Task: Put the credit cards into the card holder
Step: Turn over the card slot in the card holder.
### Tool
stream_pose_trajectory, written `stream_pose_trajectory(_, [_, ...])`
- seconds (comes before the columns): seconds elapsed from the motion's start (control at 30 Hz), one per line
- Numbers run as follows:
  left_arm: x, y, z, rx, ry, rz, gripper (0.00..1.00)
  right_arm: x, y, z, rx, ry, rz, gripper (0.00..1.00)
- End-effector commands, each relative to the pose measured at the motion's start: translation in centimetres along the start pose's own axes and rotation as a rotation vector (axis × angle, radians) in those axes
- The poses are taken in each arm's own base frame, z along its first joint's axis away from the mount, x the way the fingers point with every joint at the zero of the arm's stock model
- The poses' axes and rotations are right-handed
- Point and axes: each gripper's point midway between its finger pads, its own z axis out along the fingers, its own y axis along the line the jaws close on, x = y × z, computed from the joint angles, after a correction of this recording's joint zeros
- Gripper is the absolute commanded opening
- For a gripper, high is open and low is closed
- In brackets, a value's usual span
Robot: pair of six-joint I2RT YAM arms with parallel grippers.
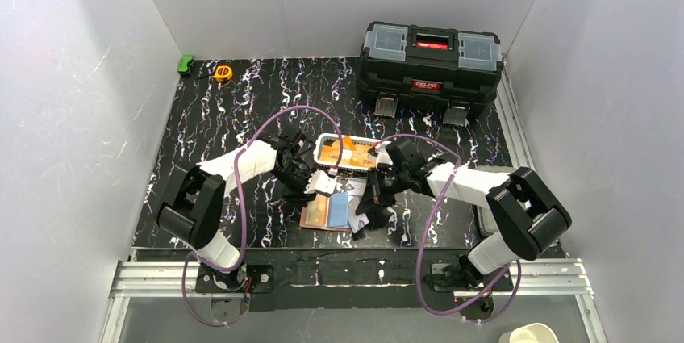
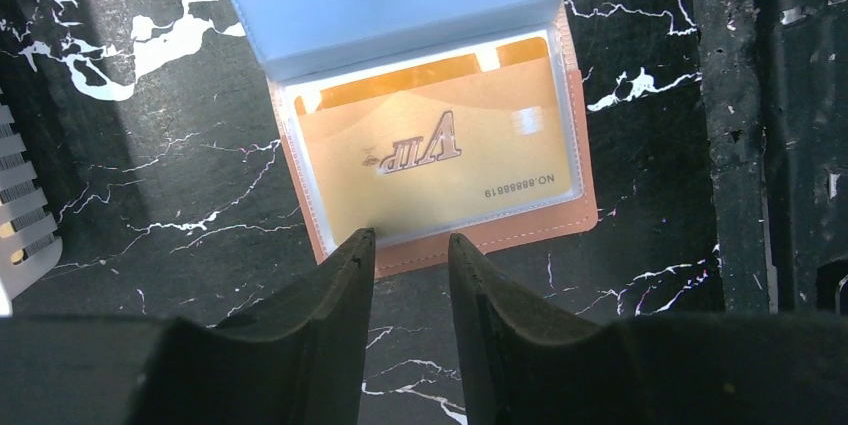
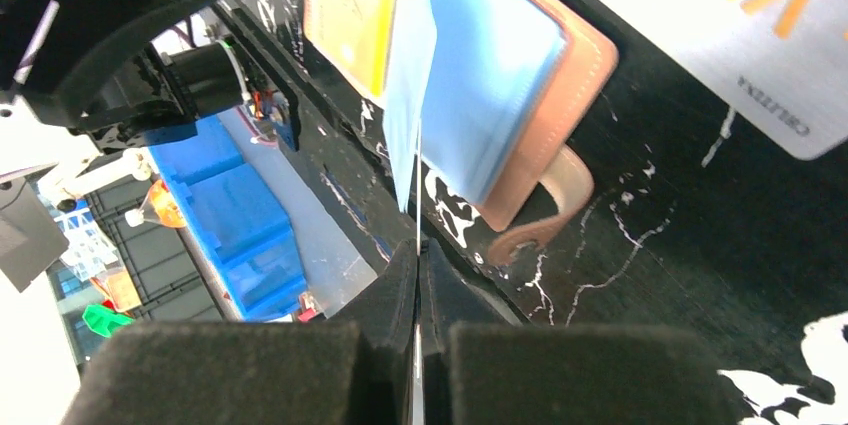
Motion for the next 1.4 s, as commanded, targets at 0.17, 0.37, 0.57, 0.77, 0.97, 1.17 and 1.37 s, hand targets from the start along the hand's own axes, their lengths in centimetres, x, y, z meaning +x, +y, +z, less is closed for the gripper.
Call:
stream_pose_trajectory(0.17, [-1.8, -0.2, -1.3, -0.020, -0.050, 0.033, 0.29, -2.5, 4.3, 0.8, -0.121, -0.016, -0.109, 0.01])
stream_pose_trajectory(0.37, [-2.6, -0.3, -2.4, -0.037, -0.087, 0.007, 0.28, -2.4, 4.1, 2.5, -0.128, 0.020, -0.103, 0.01])
stream_pose_trajectory(0.57, [-2.5, -0.4, -3.1, -0.048, -0.107, -0.016, 0.28, -3.0, 4.7, 3.5, -0.146, 0.036, -0.109, 0.01])
stream_pose_trajectory(0.77, [-2.5, -0.1, -3.9, -0.073, -0.119, -0.030, 0.28, -3.4, 5.5, 4.1, -0.157, 0.049, -0.127, 0.01])
stream_pose_trajectory(0.97, [-2.3, 0.0, -4.3, -0.088, -0.121, -0.032, 0.27, -3.2, 5.5, 4.6, -0.154, 0.064, -0.131, 0.01])
stream_pose_trajectory(1.17, [-2.1, 0.6, -5.6, -0.119, -0.126, -0.038, 0.27, -3.1, 5.5, 5.5, -0.146, 0.100, -0.138, 0.01])
stream_pose_trajectory(1.37, [-2.4, -0.1, -5.9, -0.097, -0.149, -0.034, 0.25, -3.2, 5.3, 6.3, -0.117, 0.120, -0.136, 0.01])
